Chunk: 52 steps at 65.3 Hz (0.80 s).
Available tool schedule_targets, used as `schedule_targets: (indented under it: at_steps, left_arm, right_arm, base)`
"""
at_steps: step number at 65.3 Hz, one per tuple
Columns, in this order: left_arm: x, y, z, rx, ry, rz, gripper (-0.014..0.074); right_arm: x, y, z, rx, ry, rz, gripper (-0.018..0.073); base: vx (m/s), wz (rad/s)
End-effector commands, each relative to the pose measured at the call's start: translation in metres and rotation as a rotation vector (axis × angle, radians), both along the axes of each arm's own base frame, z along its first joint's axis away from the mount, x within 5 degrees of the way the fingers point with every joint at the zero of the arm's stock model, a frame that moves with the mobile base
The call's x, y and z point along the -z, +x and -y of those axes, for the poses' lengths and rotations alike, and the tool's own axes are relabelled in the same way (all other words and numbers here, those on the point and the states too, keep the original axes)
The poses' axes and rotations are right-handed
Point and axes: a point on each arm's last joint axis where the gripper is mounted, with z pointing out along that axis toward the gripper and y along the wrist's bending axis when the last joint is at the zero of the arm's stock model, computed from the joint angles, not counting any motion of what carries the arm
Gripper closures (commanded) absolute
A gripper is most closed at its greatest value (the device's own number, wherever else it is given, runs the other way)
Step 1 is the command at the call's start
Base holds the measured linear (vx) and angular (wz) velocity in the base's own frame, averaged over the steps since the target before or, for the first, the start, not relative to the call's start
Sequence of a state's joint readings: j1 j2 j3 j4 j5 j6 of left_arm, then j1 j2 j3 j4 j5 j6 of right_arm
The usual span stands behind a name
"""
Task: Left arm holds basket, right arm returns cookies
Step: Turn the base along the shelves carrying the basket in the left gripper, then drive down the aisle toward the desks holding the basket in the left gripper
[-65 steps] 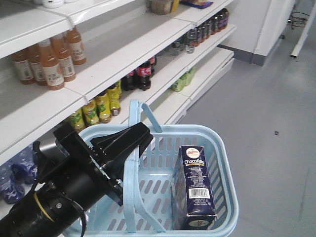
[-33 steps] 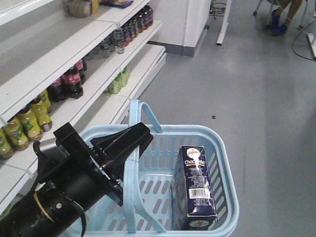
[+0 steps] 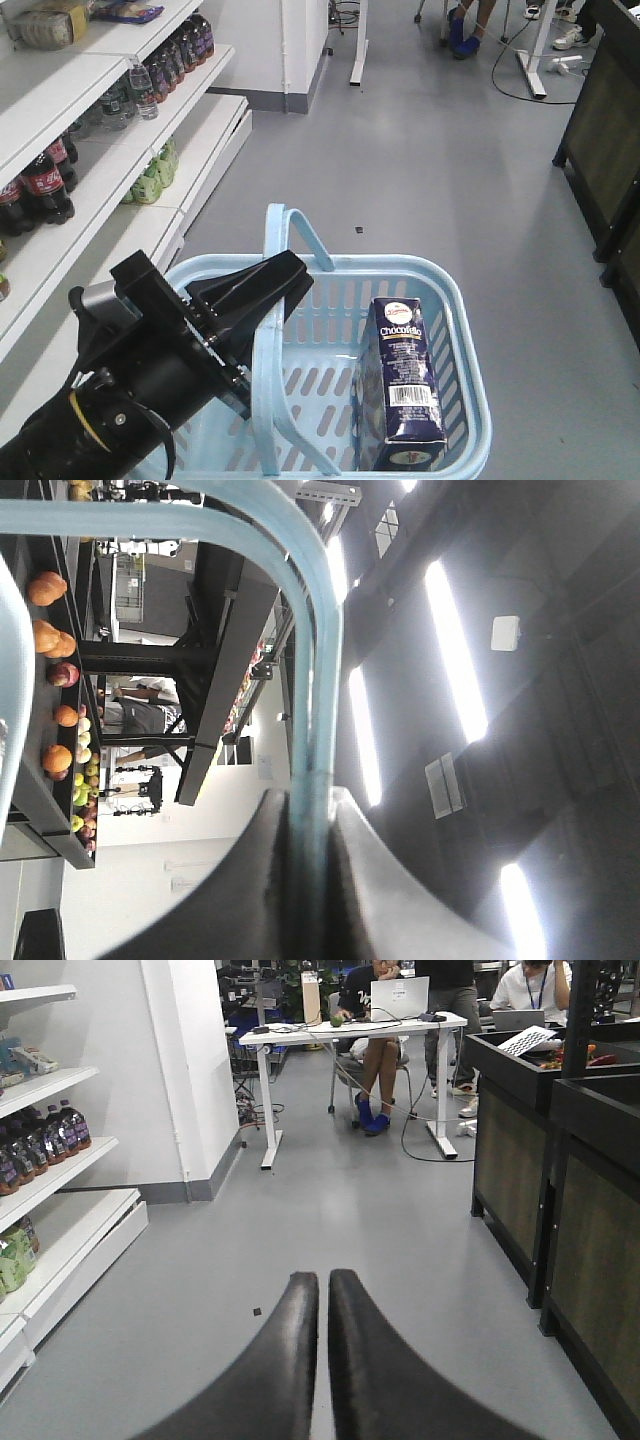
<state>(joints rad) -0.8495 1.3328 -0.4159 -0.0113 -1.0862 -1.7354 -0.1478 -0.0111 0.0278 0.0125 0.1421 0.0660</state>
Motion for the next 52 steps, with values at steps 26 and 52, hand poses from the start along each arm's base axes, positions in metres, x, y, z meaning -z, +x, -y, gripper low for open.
schedule_targets:
  at_steps: [26, 52]
  left_arm:
    - [-0.0298, -0.0051, -0.0045, 0.001, -0.18, 0.147, 0.0599]
    - [-0.0298, -0.0051, -0.0045, 0.001, -0.18, 0.147, 0.0599]
  right_arm:
    - [-0.0015, 0.0, 0.0002, 0.003, -0.027, 0.068, 0.0565]
    - [-0.0015, 0.0001, -0.0004, -0.008, -0.026, 0.068, 0.0565]
  base:
    - [0.01, -0.02]
    - [0.06, -0.14]
